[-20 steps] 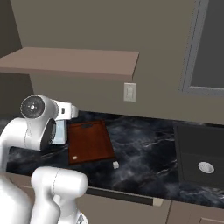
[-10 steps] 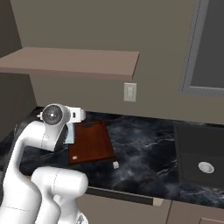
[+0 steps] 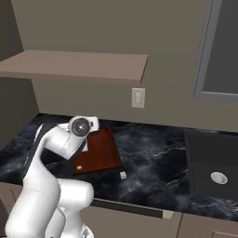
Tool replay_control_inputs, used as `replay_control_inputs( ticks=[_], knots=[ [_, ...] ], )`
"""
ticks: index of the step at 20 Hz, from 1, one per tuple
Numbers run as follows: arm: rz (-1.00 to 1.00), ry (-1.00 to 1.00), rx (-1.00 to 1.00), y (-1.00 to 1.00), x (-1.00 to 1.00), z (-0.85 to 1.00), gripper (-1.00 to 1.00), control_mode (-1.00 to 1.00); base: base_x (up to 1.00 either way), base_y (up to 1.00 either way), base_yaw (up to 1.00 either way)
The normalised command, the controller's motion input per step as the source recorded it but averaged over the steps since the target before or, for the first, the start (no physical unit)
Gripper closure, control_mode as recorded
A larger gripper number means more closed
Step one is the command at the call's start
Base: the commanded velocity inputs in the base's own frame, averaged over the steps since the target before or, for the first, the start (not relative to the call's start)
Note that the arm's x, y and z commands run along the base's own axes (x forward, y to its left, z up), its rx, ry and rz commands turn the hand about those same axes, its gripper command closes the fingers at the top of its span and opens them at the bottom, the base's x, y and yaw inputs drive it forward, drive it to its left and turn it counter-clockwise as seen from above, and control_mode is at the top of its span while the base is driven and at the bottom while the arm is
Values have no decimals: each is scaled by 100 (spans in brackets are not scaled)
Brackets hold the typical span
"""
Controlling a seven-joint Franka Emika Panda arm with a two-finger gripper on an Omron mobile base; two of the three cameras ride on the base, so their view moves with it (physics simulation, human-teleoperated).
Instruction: Take out the milk from the fridge and place it on the tray on the counter. Then take the sugar cube near the tray and place it in the tray.
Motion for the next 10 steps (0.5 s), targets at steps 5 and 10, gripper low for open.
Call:
replay_control_inputs(
  ticks=[5,10],
  knots=[
    [23,-1,2,-12,32,-19,100,-100,0,0,0],
    [15,0,1,-1,26,-11,100,-100,0,0,0]
  ],
)
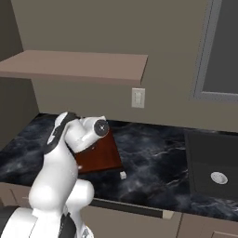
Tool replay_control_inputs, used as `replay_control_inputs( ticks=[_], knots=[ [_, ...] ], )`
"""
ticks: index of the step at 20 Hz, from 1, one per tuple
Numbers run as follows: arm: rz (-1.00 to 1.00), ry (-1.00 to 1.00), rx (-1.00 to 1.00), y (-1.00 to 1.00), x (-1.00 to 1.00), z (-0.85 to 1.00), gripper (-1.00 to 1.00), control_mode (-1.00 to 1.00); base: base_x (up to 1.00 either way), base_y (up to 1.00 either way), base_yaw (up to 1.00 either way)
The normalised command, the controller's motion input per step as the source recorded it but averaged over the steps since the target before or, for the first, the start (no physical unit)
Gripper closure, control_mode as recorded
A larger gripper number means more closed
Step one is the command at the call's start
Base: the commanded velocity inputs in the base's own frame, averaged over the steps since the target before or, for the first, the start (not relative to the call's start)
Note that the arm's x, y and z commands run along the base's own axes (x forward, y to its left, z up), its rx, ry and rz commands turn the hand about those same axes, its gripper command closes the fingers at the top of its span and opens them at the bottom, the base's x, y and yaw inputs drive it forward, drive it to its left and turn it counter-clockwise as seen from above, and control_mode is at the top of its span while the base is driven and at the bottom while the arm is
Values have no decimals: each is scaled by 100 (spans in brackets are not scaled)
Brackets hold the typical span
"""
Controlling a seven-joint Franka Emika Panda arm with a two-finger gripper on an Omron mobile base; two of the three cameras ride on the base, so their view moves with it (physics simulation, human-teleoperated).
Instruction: Take out the milk from the fridge and place it on the tray on the counter. Then take the sugar cube near the tray and place it in the tray.
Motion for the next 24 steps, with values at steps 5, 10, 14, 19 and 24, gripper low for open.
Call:
replay_control_inputs(
  ticks=[5,10,14,19,24],
  knots=[
    [4,0,0,0,21,-3,100,-100,0,0,0],
    [1,0,3,0,10,0,100,-100,0,0,0],
    [1,-2,7,5,12,-4,100,-100,0,0,0],
    [0,-4,2,30,7,-4,100,-100,0,0,0],
    [0,-11,0,28,0,-12,100,-100,0,0,0]
  ],
)
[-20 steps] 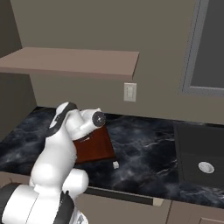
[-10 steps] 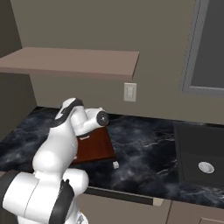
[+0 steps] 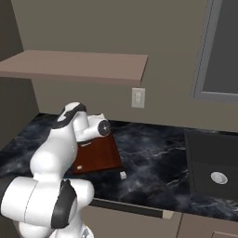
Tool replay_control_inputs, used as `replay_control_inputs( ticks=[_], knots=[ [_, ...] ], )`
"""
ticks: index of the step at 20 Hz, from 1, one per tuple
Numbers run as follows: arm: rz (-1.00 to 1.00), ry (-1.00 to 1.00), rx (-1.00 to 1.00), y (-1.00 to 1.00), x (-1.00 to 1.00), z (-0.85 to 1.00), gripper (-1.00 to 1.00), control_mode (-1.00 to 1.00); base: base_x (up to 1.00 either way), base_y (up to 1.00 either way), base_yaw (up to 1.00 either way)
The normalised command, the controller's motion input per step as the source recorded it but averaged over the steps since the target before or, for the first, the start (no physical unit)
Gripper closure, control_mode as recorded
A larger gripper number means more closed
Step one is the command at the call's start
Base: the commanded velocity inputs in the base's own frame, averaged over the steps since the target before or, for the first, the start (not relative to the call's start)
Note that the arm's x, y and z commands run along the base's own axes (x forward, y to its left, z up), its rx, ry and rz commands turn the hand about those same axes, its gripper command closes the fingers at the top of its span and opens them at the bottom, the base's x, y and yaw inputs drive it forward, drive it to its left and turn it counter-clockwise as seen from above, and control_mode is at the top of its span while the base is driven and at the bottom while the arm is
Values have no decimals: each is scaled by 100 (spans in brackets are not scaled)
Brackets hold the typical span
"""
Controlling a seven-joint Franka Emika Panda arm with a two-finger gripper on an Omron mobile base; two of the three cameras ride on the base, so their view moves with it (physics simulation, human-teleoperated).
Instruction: Take out the milk from the fridge and place it on the tray on the counter. Then take the sugar cube near the tray and place it in the tray.
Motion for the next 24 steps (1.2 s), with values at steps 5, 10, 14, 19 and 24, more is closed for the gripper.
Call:
replay_control_inputs(
  ticks=[5,10,14,19,24],
  knots=[
    [0,-5,0,2,1,-21,100,-100,0,0,0],
    [0,0,0,0,1,-39,100,-100,0,0,0],
    [0,0,0,0,1,-29,100,-100,0,0,0],
    [0,-1,0,19,4,-1,100,-100,0,0,0],
    [0,0,0,10,30,0,100,-100,0,0,0]
  ],
)
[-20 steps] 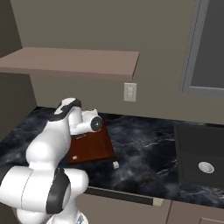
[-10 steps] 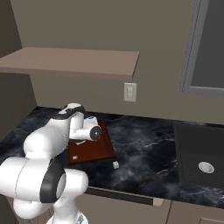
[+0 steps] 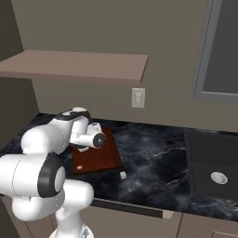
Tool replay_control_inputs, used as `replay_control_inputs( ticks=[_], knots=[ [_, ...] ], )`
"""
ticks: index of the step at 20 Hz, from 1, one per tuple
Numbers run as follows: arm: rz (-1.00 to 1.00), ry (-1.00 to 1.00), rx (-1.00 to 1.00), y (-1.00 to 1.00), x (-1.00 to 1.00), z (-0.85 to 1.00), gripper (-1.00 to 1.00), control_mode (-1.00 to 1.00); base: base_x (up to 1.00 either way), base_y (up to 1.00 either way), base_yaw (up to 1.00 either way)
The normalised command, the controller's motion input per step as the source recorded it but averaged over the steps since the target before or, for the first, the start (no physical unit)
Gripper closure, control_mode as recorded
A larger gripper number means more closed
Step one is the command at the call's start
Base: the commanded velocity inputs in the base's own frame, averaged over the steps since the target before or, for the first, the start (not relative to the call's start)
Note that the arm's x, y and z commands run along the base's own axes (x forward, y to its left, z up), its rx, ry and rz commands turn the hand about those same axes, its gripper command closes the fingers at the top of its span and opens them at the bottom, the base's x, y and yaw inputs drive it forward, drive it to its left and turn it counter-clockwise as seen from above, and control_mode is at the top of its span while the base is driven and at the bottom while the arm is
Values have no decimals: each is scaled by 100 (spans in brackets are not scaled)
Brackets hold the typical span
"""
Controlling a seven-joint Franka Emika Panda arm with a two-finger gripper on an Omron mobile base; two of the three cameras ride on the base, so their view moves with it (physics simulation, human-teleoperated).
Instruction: Take out the milk from the fridge and place it on the tray on the counter. Then take the sugar cube near the tray and place it in the tray.
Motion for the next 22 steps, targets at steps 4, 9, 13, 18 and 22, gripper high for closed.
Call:
replay_control_inputs(
  ticks=[4,9,13,18,22],
  knots=[
    [0,0,0,19,44,0,100,-100,0,0,0],
    [1,-5,0,1,17,-13,100,-100,0,0,0],
    [0,-2,0,0,8,-32,100,-100,0,0,0],
    [0,0,0,0,9,-33,100,-100,0,0,0],
    [0,-9,0,0,-7,-19,100,-100,0,0,0]
  ],
)
